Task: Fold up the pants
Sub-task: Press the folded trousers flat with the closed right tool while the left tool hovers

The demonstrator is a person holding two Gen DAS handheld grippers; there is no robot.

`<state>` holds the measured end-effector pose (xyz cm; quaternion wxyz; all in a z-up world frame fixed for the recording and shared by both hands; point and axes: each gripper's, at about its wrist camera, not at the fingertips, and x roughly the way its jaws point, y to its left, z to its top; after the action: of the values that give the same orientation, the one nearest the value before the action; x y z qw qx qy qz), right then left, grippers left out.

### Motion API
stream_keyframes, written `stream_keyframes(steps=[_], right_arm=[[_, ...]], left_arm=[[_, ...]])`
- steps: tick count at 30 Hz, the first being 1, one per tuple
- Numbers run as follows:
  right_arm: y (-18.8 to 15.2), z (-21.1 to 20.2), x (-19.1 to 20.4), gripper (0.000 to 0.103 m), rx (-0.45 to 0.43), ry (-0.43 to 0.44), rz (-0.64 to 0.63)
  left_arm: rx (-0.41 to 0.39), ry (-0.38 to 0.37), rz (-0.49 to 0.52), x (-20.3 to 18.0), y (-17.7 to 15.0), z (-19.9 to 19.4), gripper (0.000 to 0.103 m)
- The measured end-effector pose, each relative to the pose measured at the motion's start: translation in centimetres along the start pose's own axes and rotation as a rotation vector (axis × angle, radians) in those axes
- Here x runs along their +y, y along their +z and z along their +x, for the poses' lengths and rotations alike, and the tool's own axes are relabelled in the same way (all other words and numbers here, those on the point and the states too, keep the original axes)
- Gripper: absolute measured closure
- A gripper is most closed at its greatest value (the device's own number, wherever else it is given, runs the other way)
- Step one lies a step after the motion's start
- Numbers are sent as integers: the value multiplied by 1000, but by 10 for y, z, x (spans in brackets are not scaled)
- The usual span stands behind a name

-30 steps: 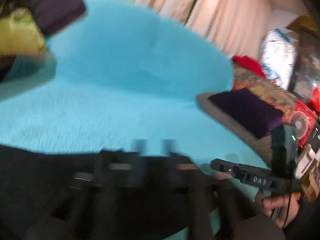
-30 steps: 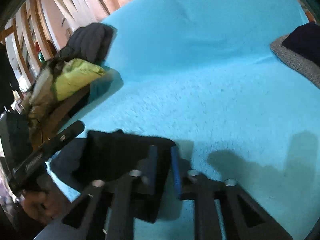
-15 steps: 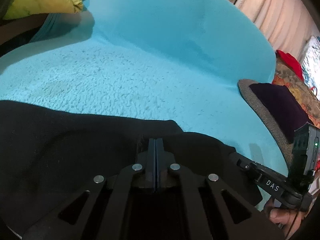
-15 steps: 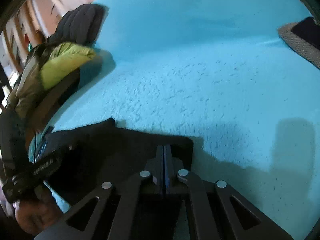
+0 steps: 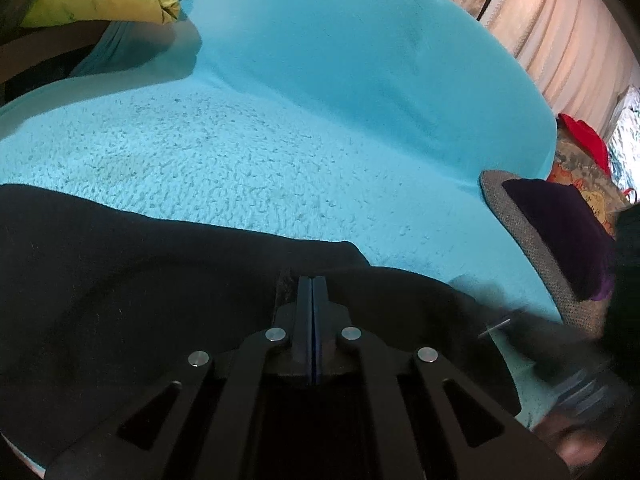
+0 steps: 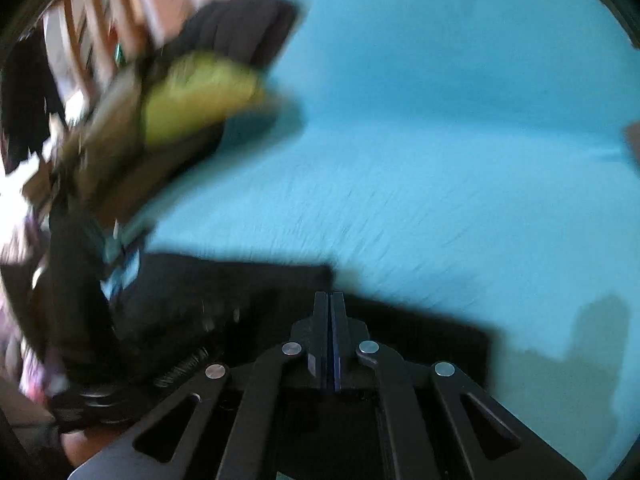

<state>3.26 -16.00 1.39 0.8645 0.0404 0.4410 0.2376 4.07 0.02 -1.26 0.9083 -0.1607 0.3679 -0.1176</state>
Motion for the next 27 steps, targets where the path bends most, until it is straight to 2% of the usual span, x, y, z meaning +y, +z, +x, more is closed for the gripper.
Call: stream_keyframes(steps=[1, 2, 4, 7, 9, 11, 13, 15, 16, 18, 21, 23, 25, 26, 27], right_arm=[[-4, 15, 0, 103, 40, -19, -17], [-7, 13, 0, 103, -5, -23, -29], [-6, 3, -5, 103, 8, 2, 29], [-11, -27, -14, 101, -38, 21, 85], [-25, -58, -22, 97, -87, -15, 114], [-38, -77, -27, 97, -91, -78, 128], [-56, -81, -32, 98, -43, -86, 137], [-69, -64, -39, 101, 56, -88, 141], [-72, -64, -44, 102, 26, -58, 150], [-72, -67, -50, 102, 29, -33, 181], [-72, -75, -45, 101, 11, -48, 154], [-68, -83, -36, 97, -41, -57, 127], [-63, -89, -31, 97, -85, -62, 95], [-60, -88, -29, 97, -85, -67, 87], [-58, -81, -30, 96, -49, -82, 83]], left_arm=[[2, -1, 0, 1, 0, 0, 102], [0, -2, -2, 1, 0, 0, 102], [2, -9, -6, 2, 0, 0, 102], [4, -11, -8, 2, 0, 0, 102], [3, -6, -3, 0, 0, -2, 102], [1, -1, -3, -1, -1, -4, 102], [-5, 6, 6, -3, -2, -6, 102], [-26, 6, 10, -5, -4, -9, 103], [-37, -4, -3, -5, -5, -12, 103], [-55, -28, -24, -2, -7, -20, 102], [-105, -100, -17, -5, -8, -41, 102], [-114, -161, 22, -11, -11, -55, 102], [-71, -197, 51, -15, -18, -57, 102], [-36, -192, 55, -16, -21, -53, 102], [47, -154, 52, -13, -29, -40, 102]])
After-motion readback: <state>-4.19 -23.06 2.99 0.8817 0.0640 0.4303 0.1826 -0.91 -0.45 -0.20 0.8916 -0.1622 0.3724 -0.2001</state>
